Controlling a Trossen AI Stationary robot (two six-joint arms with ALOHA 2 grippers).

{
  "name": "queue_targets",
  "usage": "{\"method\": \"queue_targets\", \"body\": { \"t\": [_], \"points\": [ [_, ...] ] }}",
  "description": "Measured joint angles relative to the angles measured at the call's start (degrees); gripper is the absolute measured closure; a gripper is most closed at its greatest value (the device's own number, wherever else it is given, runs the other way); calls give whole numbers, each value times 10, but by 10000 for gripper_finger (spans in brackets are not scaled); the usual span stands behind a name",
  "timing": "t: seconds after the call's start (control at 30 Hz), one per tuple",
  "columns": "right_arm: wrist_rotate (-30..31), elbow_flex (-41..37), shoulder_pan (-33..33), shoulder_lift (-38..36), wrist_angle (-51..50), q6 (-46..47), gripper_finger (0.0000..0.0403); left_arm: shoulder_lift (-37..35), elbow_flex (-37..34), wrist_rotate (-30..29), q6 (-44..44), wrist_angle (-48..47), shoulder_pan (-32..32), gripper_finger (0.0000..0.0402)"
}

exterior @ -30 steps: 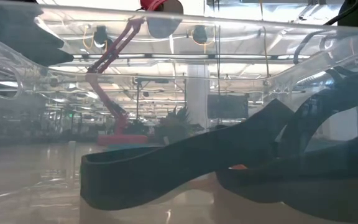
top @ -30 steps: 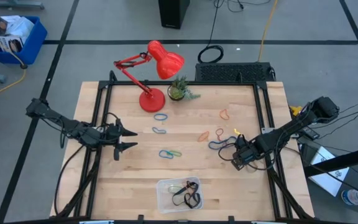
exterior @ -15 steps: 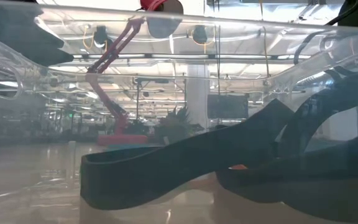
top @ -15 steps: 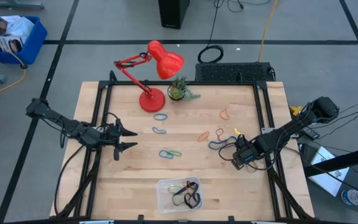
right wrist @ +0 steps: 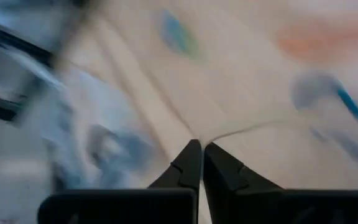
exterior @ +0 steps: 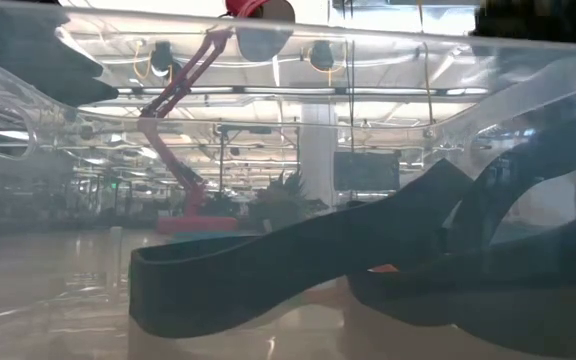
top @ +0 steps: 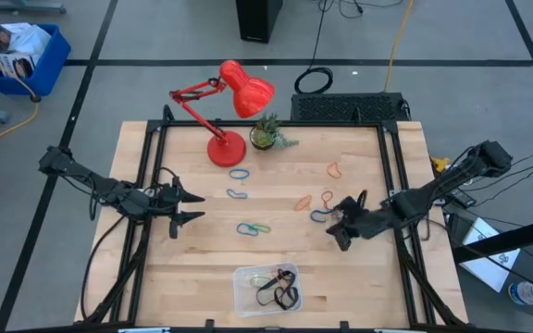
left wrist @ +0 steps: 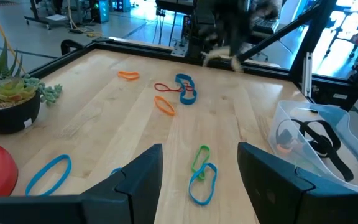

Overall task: Pick and place rubber bands into bin
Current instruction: Put the brown rubber band into the transparent bin

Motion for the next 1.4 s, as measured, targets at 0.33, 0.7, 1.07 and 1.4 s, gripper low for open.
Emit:
{"method": "queue_targets", "body": {
  "t": [0.33,0.7,1.07,1.4],
  "points": [
    [68,0,0,-59,477,-347,402,0,0,0,17,0,0,188],
    [37,156,0,-9,367,-473,403,0,0,0,46,0,0,188],
    [-66,438,5,207,170,-553,403,0,0,0,41,0,0,188],
    [-158,469,8,358,145,-507,403,0,0,0,40,0,0,188]
  ]
}}
